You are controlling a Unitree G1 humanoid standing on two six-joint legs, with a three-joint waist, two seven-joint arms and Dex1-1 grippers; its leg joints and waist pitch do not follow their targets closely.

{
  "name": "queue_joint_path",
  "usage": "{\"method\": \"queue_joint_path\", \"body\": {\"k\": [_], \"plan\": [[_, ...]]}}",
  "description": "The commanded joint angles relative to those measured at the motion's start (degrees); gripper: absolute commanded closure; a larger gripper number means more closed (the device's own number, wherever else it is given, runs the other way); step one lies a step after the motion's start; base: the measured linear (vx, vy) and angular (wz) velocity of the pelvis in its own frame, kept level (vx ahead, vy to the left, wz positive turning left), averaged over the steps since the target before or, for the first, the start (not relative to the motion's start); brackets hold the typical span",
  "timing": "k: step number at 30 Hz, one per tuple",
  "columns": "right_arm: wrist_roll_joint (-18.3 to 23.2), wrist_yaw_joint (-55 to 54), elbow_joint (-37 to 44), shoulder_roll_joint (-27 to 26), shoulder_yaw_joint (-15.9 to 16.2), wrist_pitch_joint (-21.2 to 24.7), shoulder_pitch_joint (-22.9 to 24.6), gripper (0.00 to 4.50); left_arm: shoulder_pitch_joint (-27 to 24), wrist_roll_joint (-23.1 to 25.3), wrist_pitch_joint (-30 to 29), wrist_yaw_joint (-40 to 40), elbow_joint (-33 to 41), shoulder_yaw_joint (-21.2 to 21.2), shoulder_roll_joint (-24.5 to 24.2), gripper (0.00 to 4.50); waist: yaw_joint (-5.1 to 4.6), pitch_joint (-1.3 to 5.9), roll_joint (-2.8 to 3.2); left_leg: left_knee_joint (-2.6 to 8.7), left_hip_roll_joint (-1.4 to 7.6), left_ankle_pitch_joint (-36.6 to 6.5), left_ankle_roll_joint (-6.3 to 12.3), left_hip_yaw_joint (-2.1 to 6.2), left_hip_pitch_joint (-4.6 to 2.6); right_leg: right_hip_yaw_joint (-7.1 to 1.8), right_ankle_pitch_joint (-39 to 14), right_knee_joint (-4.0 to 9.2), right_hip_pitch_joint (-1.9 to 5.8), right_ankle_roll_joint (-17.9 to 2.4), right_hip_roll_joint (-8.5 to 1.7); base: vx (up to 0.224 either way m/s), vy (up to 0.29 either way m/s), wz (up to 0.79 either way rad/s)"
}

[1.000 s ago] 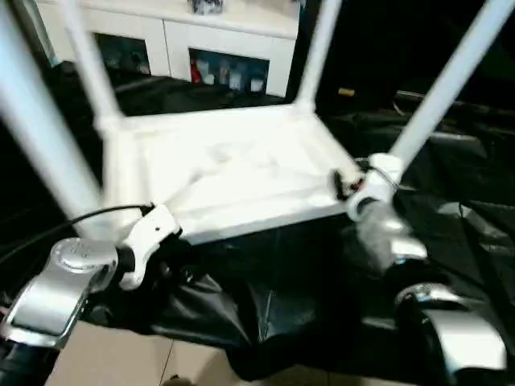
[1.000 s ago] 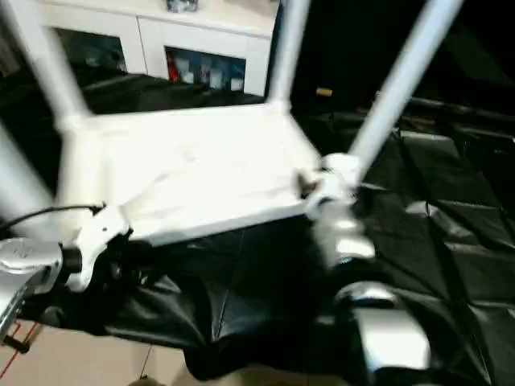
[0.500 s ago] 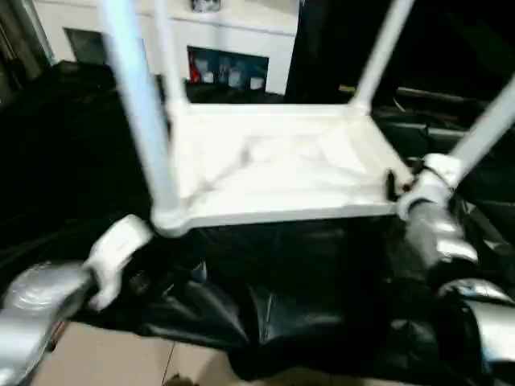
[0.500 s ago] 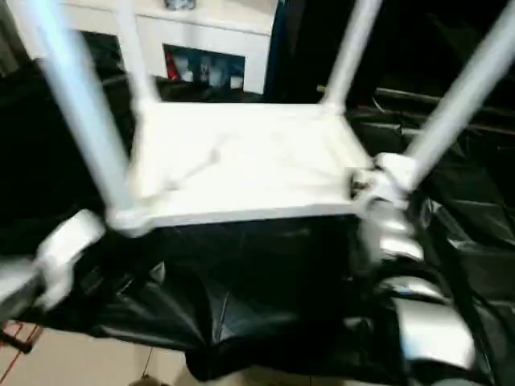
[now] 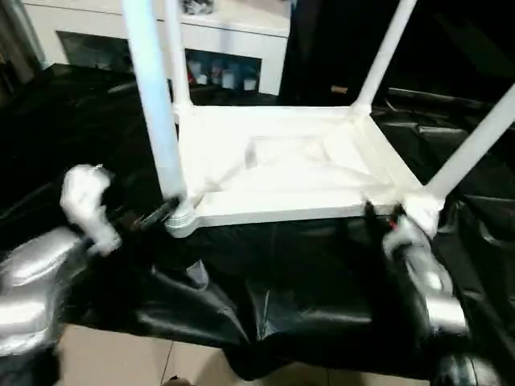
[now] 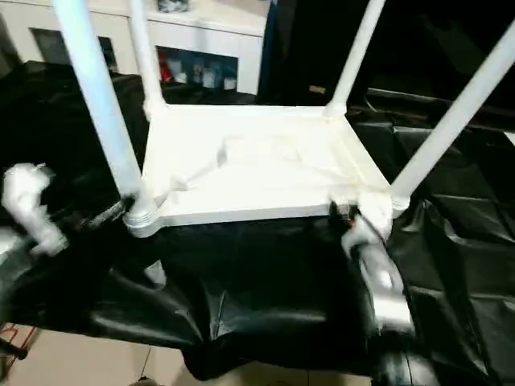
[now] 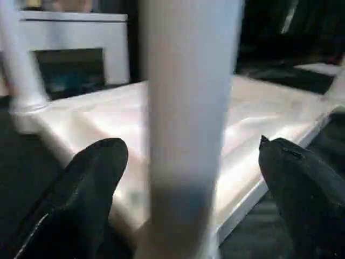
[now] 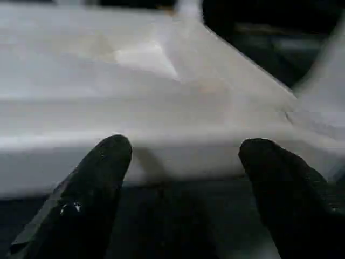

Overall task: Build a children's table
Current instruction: Rotate table base

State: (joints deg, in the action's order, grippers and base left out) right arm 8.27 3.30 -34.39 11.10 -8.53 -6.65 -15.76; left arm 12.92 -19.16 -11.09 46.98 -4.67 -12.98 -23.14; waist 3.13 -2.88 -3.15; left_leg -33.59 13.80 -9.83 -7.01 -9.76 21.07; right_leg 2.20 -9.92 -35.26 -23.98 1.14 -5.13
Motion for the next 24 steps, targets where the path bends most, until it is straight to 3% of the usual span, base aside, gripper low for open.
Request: {"method": "queue_joint_path", "body": {"k": [1,5,6,10,11,13,14,16,19,20,24], "plan": [[-2.0,-4.1,1.8,0.0,-0.7,3.9,1.2,0.8,1.9,-1.8,0.7,0.2,-1.2,1.1,1.3,0.03,-0.19,3.68,0.63,3.94,-1.74,-15.3,-0.98,-1.33,-0.31,-1.1,-11.3,3.83,2.5,-7.8,-0.17,0.0,0.0,0.0],[-2.5,-6.8,1.1,0.0,-0.9,6.4,0.8,0.8,5.8,-3.4,0.6,0.5,-3.7,2.0,4.0,0.03,-0.63,3.68,0.6,3.83,-1.83,-15.6,-0.87,-1.38,-0.33,-1.05,-11.9,3.92,2.49,-7.6,-0.18,0.0,0.0,0.0],[-2.9,-6.1,-1.2,0.4,-0.1,7.3,-1.1,0.8,7.9,-3.0,0.3,-0.4,-5.7,2.4,4.8,0.03,-0.79,3.61,0.24,3.83,-1.88,-16.0,-0.65,-1.39,-0.23,-0.98,-13.2,3.99,2.49,-7.4,-0.16,0.0,0.0,0.0],[-3.7,-3.4,-6.1,1.1,1.8,9.1,-5.2,0.8,8.4,-5.8,-4.1,3.4,-4.5,4.0,5.0,0.03,-1.11,3.78,0.71,3.62,-1.73,-15.9,-0.75,-1.39,-0.38,-0.94,-13.0,3.79,2.4,-8.1,-0.37,0.0,0.0,0.0],[-4.4,-2.4,-8.7,1.2,2.5,9.9,-7.9,0.8,7.0,-9.9,-9.2,6.7,-1.2,4.9,4.3,0.03,-1.12,3.79,0.73,3.61,-1.73,-15.3,-0.72,-1.4,-0.27,-0.98,-12.0,3.64,2.52,-8.6,-0.39,0.0,0.0,0.0],[-4.7,-2.4,-9.2,1.1,2.6,10.2,-8.6,0.8,6.5,-11.1,-10.7,7.5,-0.3,5.1,4.1,0.03,-0.92,3.91,0.64,3.41,-1.64,-13.1,-0.15,-1.62,-0.44,-1.04,-7.9,3.17,2.47,-10.4,-0.28,0.0,0.0,0.0],[-4.9,-1.9,-11.6,1.1,2.4,10.5,-11.2,0.8,4.0,-14.8,-15.5,10.9,3.3,6.1,2.0,0.03,-0.88,3.86,0.08,3.45,-1.56,-12.9,0.04,-1.69,-0.43,-1.02,-7.4,3.19,2.52,-10.6,-0.26,0.0,0.0,0.0],[-4.8,-1.6,-12.7,1.1,2.3,10.5,-12.3,0.8,2.8,-16.3,-17.6,12.6,5.1,6.8,0.9,0.03,-1.05,3.9,0.29,3.48,-1.69,-10.9,0.19,-1.58,-0.16,-0.94,-5.9,2.7,2.92,-11.0,-0.23,0.0,0.0,0.0],[-5.1,-0.2,-14.9,1.3,3.2,10.4,-14.5,0.8,-0.2,-21.2,-23.6,15.6,10.1,7.9,-2.2,0.03,-1.12,3.84,-0.57,3.39,-1.68,-11.2,0.4,-1.76,-0.17,-0.96,-7.0,2.72,2.99,-10.8,-0.25,0.0,0.0,0.0],[-5.3,0.9,-16.5,1.4,3.7,10.1,-15.8,0.8,-1.7,-23.5,-26.7,16.4,13.2,8.2,-3.6,0.03,-1.39,3.74,-0.49,3.52,-1.64,-11.3,0.05,-1.66,-0.03,-0.92,-9.0,2.87,2.93,-10.2,-0.33,0.0,0.0,0.0],[-6.1,3.3,-19.3,1.0,4.6,9.4,-18.2,0.8,-3.4,-25.0,-29.5,16.4,17.2,9.5,-4.8,0.03,-1.7,3.49,-0.51,3.56,-1.53,-14.1,-0.73,-1.68,-0.27,-0.96,-12.2,3.16,2.59,-9.6,-0.22,0.0,0.0,0.0]]}}
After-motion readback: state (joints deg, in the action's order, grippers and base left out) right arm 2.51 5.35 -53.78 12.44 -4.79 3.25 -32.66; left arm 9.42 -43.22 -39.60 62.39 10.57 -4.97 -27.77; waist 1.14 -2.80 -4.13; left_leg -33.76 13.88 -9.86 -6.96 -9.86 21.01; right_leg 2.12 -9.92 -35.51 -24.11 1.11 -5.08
